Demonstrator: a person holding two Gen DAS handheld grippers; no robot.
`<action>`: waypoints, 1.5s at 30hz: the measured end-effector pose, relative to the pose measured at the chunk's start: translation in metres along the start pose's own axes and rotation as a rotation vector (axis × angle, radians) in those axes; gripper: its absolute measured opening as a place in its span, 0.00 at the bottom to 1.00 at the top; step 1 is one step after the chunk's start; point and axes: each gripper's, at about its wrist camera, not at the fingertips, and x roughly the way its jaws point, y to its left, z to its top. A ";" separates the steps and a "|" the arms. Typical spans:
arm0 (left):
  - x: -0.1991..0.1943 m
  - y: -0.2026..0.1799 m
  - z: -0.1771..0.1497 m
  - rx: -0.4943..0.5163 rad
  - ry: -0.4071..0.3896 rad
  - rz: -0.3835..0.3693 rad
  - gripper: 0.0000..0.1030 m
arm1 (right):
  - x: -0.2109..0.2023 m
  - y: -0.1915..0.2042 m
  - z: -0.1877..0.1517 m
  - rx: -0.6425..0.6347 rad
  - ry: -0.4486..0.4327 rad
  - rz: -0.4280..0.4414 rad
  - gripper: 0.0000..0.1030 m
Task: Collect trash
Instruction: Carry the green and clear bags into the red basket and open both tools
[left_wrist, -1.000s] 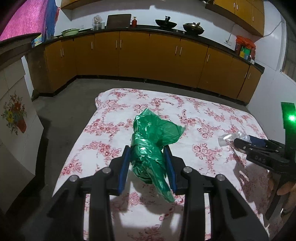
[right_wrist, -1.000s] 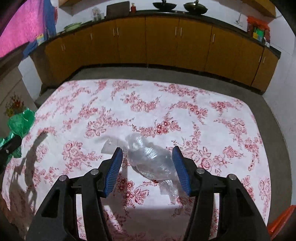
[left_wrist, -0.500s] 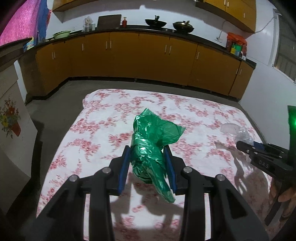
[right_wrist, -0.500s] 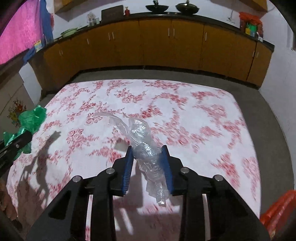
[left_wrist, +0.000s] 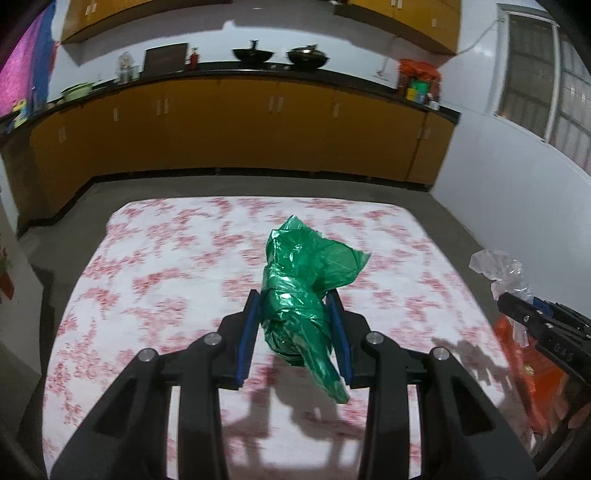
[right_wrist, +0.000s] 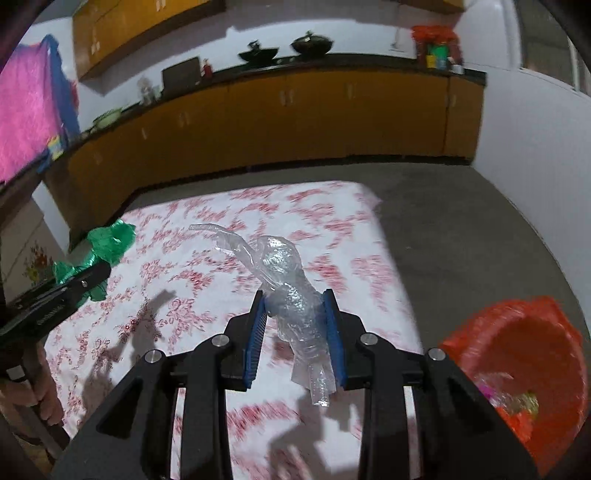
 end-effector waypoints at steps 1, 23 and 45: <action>-0.003 -0.009 0.000 0.010 -0.002 -0.015 0.35 | -0.008 -0.006 -0.001 0.009 -0.010 -0.007 0.31; -0.033 -0.163 -0.022 0.182 0.019 -0.295 0.35 | -0.125 -0.106 -0.045 0.217 -0.150 -0.222 0.31; -0.024 -0.280 -0.052 0.305 0.098 -0.510 0.35 | -0.161 -0.166 -0.070 0.379 -0.202 -0.319 0.31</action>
